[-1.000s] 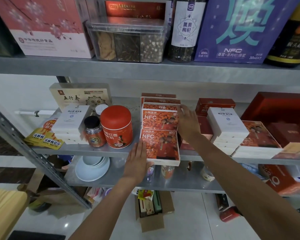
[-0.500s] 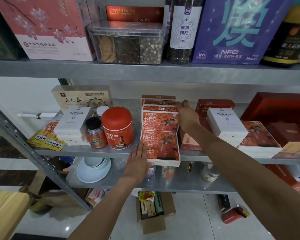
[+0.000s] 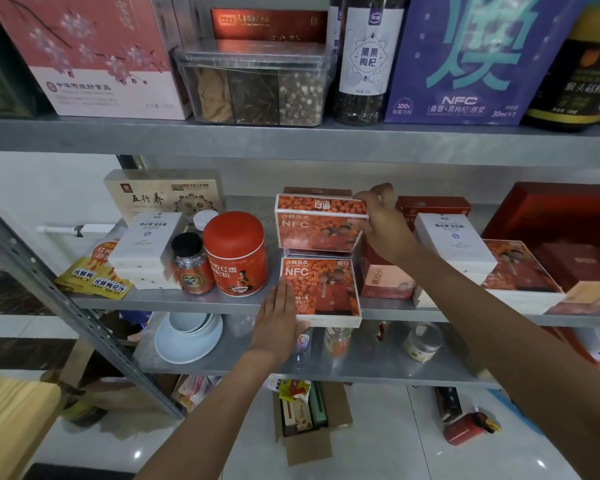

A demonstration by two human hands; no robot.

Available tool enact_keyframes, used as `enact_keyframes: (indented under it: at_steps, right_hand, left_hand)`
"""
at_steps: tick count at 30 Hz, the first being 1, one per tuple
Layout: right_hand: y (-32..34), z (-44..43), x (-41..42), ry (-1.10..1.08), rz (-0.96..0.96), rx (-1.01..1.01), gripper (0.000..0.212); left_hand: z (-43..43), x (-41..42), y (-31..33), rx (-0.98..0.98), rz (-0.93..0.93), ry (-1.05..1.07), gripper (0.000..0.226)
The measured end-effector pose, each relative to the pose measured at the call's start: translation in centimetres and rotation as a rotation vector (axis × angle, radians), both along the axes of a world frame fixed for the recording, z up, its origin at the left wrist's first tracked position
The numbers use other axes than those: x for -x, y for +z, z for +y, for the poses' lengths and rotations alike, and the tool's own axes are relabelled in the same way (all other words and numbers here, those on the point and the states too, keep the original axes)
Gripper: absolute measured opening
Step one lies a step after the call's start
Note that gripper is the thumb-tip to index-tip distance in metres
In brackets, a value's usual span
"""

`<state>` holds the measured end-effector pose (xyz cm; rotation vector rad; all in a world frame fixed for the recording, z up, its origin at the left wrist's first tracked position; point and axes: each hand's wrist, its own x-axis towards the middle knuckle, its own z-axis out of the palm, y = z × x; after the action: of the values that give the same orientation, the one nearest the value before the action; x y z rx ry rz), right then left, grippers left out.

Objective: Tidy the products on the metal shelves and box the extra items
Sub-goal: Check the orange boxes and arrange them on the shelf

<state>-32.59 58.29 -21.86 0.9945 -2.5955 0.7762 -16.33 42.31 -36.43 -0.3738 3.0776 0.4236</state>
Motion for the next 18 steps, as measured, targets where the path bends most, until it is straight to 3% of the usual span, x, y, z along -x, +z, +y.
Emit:
enact_keyframes:
  at_steps: [4,8,11,13,18]
  right_hand:
    - [0.6,2.1,-1.2,0.029,-0.113,0.211,0.038]
    - [0.6,4.5,-2.9,0.091,-0.419,0.455,0.026]
    - [0.7,5.8,-3.8,0.091,-0.556,0.565,0.021]
    - [0.7,6.5,-4.1,0.086,-0.619,0.581,0.021]
    - [-0.1,7.1,-5.0,0.067,-0.786,0.565,0.018]
  left_hand:
    - [-0.2,-0.2,0.2,-0.199,0.047,0.004,0.092]
    - [-0.2,-0.6,3.7,-0.736,0.45,0.133,0.115]
    - [-0.4,-0.8,7.0,-0.857,0.629,0.172,0.115]
    - [-0.5,-0.9,8.6,-0.842,0.637,0.173,0.105]
    - [-0.4,-1.1,9.9,-1.011,0.449,0.161,0.05]
